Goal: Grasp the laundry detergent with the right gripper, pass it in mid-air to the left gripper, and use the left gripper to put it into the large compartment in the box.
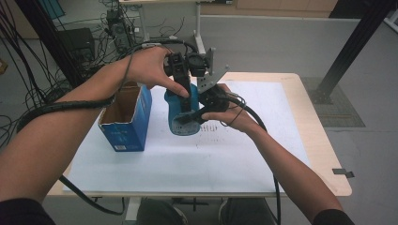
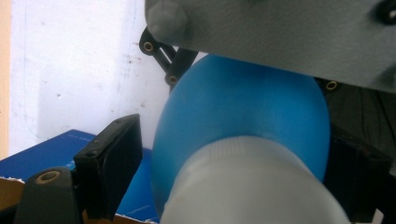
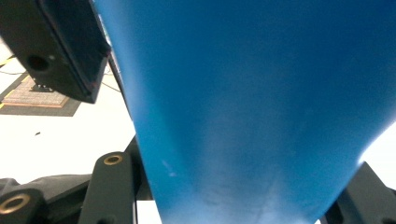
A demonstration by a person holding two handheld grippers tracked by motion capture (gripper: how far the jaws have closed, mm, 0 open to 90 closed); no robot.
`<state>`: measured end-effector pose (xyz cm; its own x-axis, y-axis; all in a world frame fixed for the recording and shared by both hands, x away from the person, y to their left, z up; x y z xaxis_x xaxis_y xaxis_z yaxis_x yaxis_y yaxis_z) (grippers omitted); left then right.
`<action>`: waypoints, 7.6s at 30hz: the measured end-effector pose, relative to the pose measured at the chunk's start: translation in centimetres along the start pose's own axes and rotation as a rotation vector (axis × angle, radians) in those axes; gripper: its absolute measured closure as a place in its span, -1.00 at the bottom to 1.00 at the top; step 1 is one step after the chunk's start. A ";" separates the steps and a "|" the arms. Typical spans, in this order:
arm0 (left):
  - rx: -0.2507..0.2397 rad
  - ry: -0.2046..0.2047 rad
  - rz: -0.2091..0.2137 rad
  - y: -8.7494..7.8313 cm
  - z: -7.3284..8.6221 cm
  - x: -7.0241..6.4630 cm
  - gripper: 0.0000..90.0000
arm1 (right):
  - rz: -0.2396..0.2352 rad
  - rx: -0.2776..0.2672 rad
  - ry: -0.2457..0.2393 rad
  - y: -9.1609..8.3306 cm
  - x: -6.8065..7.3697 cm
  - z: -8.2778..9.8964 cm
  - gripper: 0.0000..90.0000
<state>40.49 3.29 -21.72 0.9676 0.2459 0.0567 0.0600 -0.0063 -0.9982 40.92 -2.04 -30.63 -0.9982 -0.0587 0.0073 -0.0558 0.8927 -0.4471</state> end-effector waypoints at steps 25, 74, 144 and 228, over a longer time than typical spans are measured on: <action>0.005 0.013 0.009 0.0 -0.2 -0.2 -0.21 | 0.010 0.007 -0.026 0.0 0.0 0.1 -0.03; 0.004 0.016 0.015 0.4 -0.2 -0.2 -0.19 | 0.008 0.006 -0.016 0.3 -0.1 0.5 -0.06; 0.013 0.009 0.010 0.5 0.1 -0.3 -0.18 | 0.004 0.002 0.008 0.7 -0.2 0.6 -0.15; -0.042 -1.116 -0.084 -13.7 13.5 9.5 -0.18 | 0.341 0.363 0.266 -14.9 -0.3 6.5 -0.88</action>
<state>45.56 18.77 -7.84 0.1999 0.9784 0.0525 0.1432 0.0239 -0.9894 42.16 -18.24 -29.83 -0.9318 0.3627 0.0124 0.2344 0.6276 -0.7424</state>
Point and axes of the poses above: each handheld gripper's, and its own axes: y roughly forward along the jaws, z roughly out of its underside, x roughly to its left, the point moved 6 cm from there along y, roughly forward along the jaws
